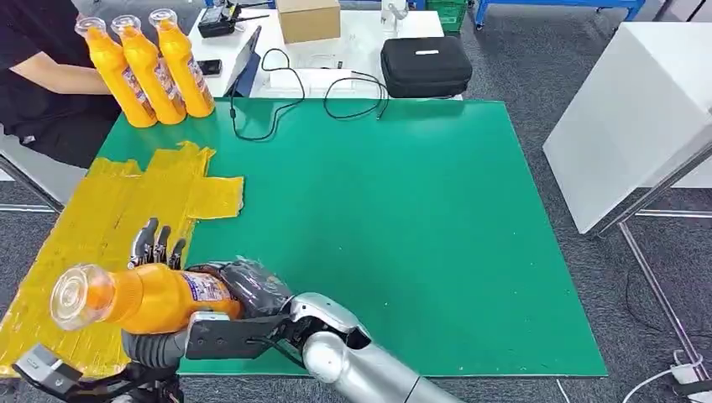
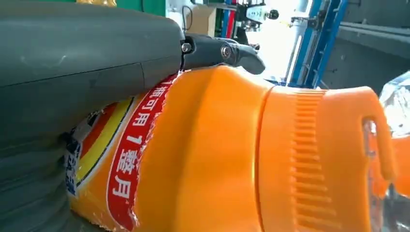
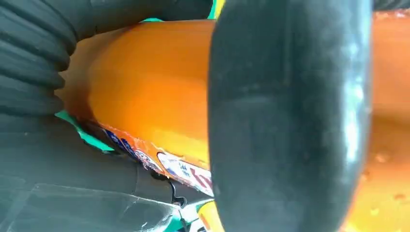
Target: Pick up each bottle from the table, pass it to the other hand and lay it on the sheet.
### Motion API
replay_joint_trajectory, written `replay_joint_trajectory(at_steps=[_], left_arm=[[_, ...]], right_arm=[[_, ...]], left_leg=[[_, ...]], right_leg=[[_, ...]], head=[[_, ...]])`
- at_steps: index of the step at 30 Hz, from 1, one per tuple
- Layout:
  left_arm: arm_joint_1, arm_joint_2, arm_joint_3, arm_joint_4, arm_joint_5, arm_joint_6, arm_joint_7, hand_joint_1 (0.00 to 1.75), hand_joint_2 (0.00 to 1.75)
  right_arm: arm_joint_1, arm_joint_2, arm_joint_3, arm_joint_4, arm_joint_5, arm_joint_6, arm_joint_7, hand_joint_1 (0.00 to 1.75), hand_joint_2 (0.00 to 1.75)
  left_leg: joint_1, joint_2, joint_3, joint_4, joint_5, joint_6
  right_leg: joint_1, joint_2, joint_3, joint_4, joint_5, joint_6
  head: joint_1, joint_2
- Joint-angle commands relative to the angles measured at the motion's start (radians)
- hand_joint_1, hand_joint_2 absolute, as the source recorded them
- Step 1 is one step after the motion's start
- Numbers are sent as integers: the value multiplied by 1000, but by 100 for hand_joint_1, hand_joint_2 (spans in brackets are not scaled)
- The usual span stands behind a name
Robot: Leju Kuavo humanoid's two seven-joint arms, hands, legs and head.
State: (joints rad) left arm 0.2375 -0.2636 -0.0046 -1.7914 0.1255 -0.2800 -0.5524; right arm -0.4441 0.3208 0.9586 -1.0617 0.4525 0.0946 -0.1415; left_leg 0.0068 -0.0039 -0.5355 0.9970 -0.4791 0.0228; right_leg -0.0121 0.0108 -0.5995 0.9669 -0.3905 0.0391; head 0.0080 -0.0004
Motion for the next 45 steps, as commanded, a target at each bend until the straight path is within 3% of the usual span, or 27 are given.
replay_joint_trajectory(at_steps=[1, 16, 17, 22, 23, 25, 28, 32, 33, 36, 45], left_arm=[[-58, -29, 26, 13, -13, 0, 10, 175, 175], [-78, -29, 26, 31, -18, -5, 0, 175, 175], [-80, -28, 28, 30, -25, 2, 0, 175, 175], [-80, -25, 30, 27, -31, 6, -2, 175, 175], [-79, -24, 31, 22, -35, 9, -2, 175, 175], [-90, -7, 37, 16, -153, 87, -22, 175, 175], [-153, 35, 56, 37, -466, 362, -14, 175, 175], [-172, 45, 69, 54, -494, 393, -1, 175, 175], [-191, 66, 74, 80, -649, 534, 4, 175, 175], [-240, 133, 121, 193, -861, 741, 34, 175, 175], [-253, 140, 127, 230, -871, 760, 22, 175, 175]], right_arm=[[15, -4, 151, 42, -4, 2, -10, 175, 175], [28, -20, 87, 23, -3, -25, -9, 175, 175], [34, -26, 74, 4, 7, -48, -17, 12, 175], [34, -32, 66, -2, 8, -53, -18, 12, 175], [39, -35, 61, -17, 7, -56, -19, 0, 0], [55, -70, 10, -68, 1, -78, -20, 0, 0], [80, -150, -93, -221, 8, -98, -17, 0, 0], [87, -169, -119, -259, 7, -69, -4, 0, 0], [85, -190, -142, -275, 14, -80, -6, 0, 0], [69, -256, -204, -321, -5, -81, -22, 0, 0], [77, -257, -221, -331, -12, -68, -31, 0, 0]], left_leg=[[1, 0, 4, -1, -1, -1], [1, -3, 3, -1, 0, -1], [1, -3, 2, -1, 0, -1], [1, -3, 3, -1, 0, -1], [1, -2, 2, -1, 0, -1], [1, -3, 1, -1, 0, -1], [1, -6, 1, 0, 1, -1], [0, -4, 1, 0, 1, 0], [0, -2, 3, -1, 0, -1], [0, -5, 3, -2, 1, -1], [0, -2, 4, -1, -1, -1]], right_leg=[[1, -2, 4, -1, -1, -2], [1, -5, 4, -1, -1, -2], [1, -4, 3, -1, -1, -1], [1, -5, 3, -1, -1, -1], [1, -3, 2, -1, 0, -1], [1, -3, 1, -1, 0, -1], [2, -7, 3, -1, -1, -1], [0, -4, 2, -1, 0, -1], [0, -3, 3, -1, 0, -1], [0, -6, 4, -2, 0, -1], [1, -2, 4, -1, -1, -1]], head=[[0, 0], [0, 0], [0, 0], [0, 0], [0, 0], [0, 0], [0, 0], [2, 0], [0, 0], [1, 0], [0, 0]])
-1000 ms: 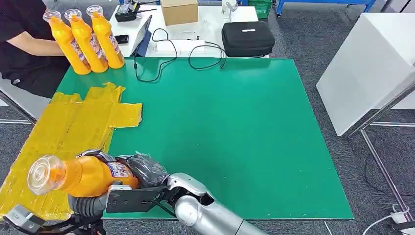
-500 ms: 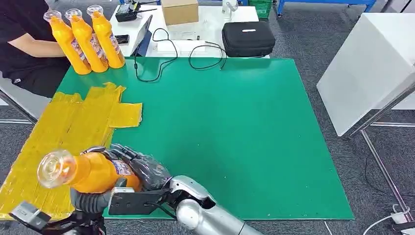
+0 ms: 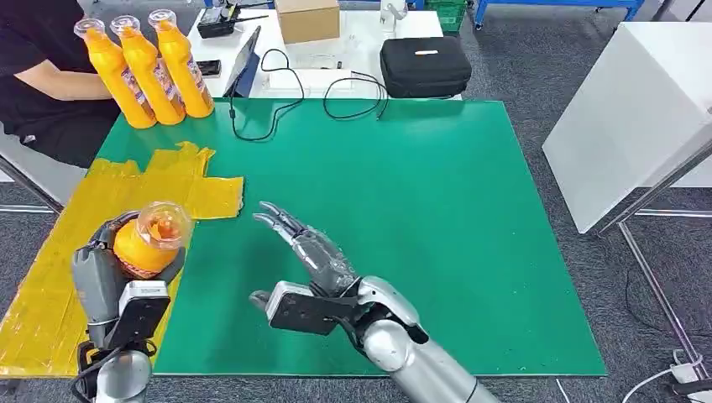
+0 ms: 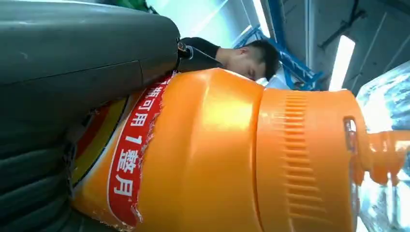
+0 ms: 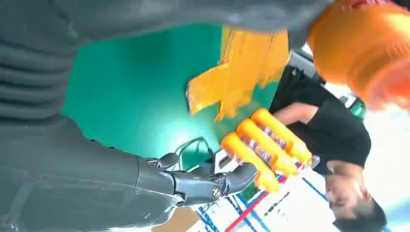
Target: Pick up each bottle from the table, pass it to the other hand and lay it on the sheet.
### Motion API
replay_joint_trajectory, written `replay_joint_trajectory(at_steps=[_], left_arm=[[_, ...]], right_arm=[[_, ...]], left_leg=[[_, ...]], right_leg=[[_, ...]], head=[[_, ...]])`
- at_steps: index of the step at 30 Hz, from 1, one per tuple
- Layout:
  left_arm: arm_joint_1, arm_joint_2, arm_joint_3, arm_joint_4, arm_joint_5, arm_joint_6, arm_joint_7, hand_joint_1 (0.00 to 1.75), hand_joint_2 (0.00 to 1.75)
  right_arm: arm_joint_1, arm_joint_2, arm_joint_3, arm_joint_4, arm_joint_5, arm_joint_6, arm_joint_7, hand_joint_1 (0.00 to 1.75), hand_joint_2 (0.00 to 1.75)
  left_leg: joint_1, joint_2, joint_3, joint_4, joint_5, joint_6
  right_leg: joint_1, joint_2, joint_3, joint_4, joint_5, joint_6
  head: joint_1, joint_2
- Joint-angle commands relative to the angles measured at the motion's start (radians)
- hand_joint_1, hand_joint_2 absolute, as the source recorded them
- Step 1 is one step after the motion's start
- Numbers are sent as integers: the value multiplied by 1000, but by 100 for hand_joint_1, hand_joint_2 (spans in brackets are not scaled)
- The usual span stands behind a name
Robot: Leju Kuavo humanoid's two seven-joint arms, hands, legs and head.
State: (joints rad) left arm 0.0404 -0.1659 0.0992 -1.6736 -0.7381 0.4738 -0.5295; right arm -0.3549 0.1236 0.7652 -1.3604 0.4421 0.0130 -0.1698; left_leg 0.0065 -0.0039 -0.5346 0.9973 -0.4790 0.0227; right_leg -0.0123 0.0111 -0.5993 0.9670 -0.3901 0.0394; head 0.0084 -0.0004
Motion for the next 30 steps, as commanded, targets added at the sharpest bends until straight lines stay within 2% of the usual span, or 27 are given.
replay_joint_trajectory(at_steps=[1, 4, 7, 8, 10, 12, 13, 15, 22, 27, 30], left_arm=[[-56, 43, 24, 113, -7, 6, -1, 175, 175], [-56, 43, 24, 113, -7, 6, -1, 175, 175], [-92, 91, 37, 252, -277, 159, 87, 175, 175], [-125, 124, 80, 376, -568, 224, 224, 175, 175], [-181, 125, 173, 494, -659, 224, 175, 175, 175], [-198, 141, 184, 541, -812, 224, 238, 175, 175], [-199, 191, 122, 592, -833, 224, 309, 175, 175], [-210, 228, 45, 650, -833, 224, 378, 175, 175], [-253, 272, -29, 872, -833, 224, 416, 175, 175], [-268, 299, -97, 955, -833, 224, 475, 175, 175], [-285, 294, -78, 1003, -823, 224, 450, 175, 175]], right_arm=[[-13, -60, -28, -32, -2, 14, -2, 0, 0], [-13, -60, -28, -32, -2, 14, -2, 0, 0], [-18, -105, -53, -51, -5, -6, -15, 0, 0], [-17, -140, -68, -73, -24, -12, -35, 0, 0], [-3, -192, -98, -109, -46, 8, -68, 0, 0], [-2, -204, -105, -123, -49, 18, -75, 0, 0], [-6, -208, -102, -124, -50, 20, -77, 0, 0], [-7, -211, -102, -128, -65, 21, -78, 0, 0], [-7, -249, -84, -151, -82, 25, -83, 0, 0], [-14, -263, -82, -157, -94, 26, -87, 0, 0], [-16, -261, -82, -151, -97, 27, -88, 0, 0]], left_leg=[[0, -2, 2, -1, 0, 0], [1, -1, 3, -1, -1, -1], [0, -2, 2, -1, 0, -1], [0, -2, 2, -2, 1, -1], [-1, -4, 3, -3, 2, -1], [-2, -5, 3, -2, 2, -1], [0, -4, 3, -2, 1, -1], [-1, -1, 3, -2, 1, -1], [-1, -2, 2, -1, 0, 0], [-1, -1, 2, -1, 0, -1], [-1, -2, 3, -1, 0, -1]], right_leg=[[0, -2, 2, -1, -1, -1], [1, -3, 4, -1, -1, -1], [1, -3, 3, -1, -1, -1], [0, -3, 3, -1, 0, -1], [-1, -5, 4, -2, 0, -1], [-1, -6, 4, -2, 0, -1], [0, -5, 4, -2, 1, -2], [-1, -3, 4, -2, 0, -2], [0, -3, 2, -1, -1, 0], [0, -3, 2, 0, -1, -1], [-1, -3, 4, 0, 0, -1]], head=[[0, 0], [0, 0], [0, 0], [0, 0], [0, 0], [0, 0], [0, 0], [0, 0], [0, 0], [0, 0], [0, 0]])
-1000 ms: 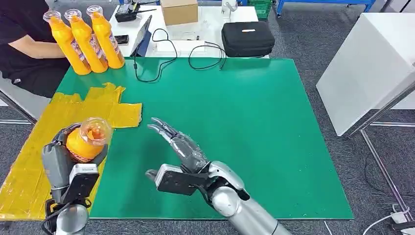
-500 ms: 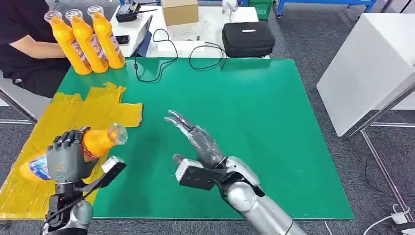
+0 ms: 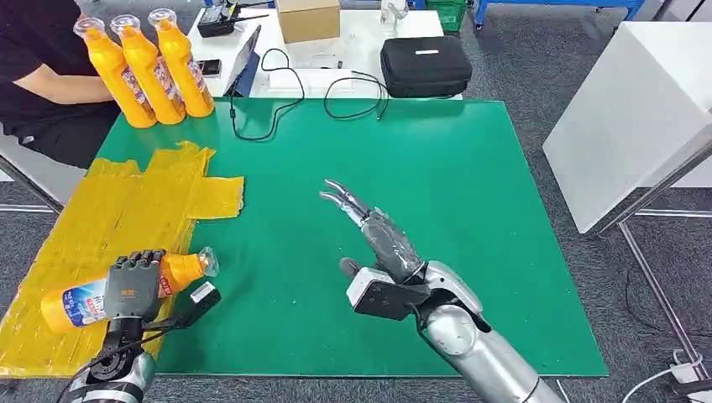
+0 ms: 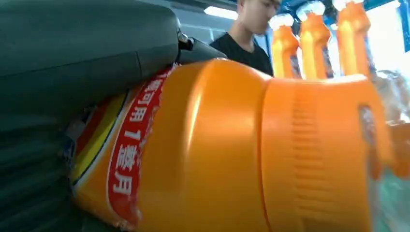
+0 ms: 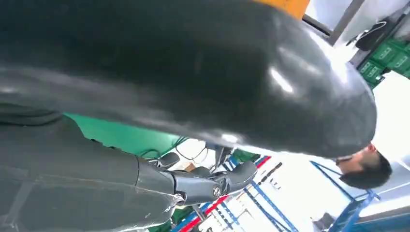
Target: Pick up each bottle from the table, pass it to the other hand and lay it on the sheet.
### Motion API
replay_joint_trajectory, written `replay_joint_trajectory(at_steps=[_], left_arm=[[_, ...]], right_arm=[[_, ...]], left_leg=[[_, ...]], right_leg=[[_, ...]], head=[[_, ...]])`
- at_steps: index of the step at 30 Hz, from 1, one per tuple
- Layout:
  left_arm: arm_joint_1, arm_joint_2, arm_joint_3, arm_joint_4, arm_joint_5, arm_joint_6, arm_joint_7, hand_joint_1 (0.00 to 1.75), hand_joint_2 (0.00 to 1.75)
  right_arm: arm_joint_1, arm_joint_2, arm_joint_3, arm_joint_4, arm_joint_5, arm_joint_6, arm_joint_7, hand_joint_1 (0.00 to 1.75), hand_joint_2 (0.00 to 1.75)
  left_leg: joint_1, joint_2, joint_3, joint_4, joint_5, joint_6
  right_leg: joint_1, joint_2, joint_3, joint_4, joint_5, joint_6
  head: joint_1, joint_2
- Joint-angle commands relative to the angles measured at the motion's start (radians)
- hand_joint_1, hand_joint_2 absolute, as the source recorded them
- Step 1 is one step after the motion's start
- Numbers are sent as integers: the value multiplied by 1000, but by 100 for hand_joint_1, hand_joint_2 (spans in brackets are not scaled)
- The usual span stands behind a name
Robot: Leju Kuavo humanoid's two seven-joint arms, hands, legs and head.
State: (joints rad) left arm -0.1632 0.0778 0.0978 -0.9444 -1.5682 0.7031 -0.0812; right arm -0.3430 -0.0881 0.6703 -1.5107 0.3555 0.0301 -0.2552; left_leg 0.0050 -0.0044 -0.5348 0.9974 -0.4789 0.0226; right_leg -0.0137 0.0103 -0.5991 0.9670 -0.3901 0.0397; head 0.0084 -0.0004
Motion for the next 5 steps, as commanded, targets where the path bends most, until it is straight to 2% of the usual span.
replay_joint_trajectory(at_steps=[1, 5], left_arm=[[-81, 50, -76, 274, 7, -5, 2, 175, 175], [-86, 49, -67, 293, -2, -5, -7, 175, 175]], right_arm=[[-27, -50, 13, 0, -10, 10, -2, 0, 0], [-25, -48, 13, 0, -13, 1, -4, 0, 0]], left_leg=[[0, -1, 3, -1, 0, -1], [0, 1, 4, -2, 1, -2]], right_leg=[[0, -2, 3, 0, 0, -2], [0, 0, 5, -1, 1, -2]], head=[[0, 0], [0, 0]])
